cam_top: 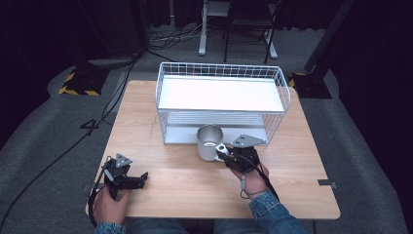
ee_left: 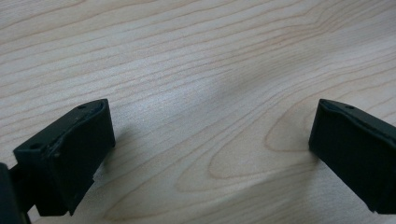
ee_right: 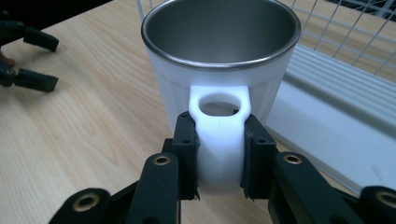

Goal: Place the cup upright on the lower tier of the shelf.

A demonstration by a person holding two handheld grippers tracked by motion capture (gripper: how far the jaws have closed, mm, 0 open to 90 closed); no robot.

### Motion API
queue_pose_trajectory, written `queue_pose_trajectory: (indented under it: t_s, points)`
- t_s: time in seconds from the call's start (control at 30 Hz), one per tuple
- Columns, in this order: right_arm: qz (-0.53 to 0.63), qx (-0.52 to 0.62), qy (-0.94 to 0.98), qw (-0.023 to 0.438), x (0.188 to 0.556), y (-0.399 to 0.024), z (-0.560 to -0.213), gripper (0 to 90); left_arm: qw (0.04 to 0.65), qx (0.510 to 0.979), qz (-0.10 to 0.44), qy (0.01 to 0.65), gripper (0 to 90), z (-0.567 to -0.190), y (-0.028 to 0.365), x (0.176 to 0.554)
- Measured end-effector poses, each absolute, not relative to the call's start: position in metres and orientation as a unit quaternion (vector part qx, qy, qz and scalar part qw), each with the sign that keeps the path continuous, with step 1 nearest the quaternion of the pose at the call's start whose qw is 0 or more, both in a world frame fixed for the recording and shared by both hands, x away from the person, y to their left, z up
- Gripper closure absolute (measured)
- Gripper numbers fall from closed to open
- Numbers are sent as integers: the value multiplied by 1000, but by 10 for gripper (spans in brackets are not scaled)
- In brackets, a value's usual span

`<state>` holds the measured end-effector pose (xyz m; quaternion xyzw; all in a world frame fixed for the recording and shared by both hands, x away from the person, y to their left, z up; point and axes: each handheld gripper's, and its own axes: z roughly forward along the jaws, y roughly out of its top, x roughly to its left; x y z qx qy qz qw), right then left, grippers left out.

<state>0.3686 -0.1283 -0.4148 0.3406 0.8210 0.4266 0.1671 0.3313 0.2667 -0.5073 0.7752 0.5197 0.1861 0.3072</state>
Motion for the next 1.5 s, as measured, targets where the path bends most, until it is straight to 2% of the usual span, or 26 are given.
queue_pose_trajectory:
  t_s: [0.57, 0.77, 1.17, 1.5]
  points:
    - [454, 351, 798, 187, 409, -96, -400, 719, 307, 775, 186, 520, 5, -507, 267, 331]
    - [458, 360, 791, 188, 424, -85, -406, 719, 307, 775, 186, 520, 6, -507, 267, 331]
    - [455, 371, 772, 244, 443, -67, -423, 718, 307, 775, 186, 520, 6, -507, 267, 331]
    - [450, 395, 760, 252, 456, -60, -438, 717, 307, 775, 186, 520, 6, -507, 267, 331]
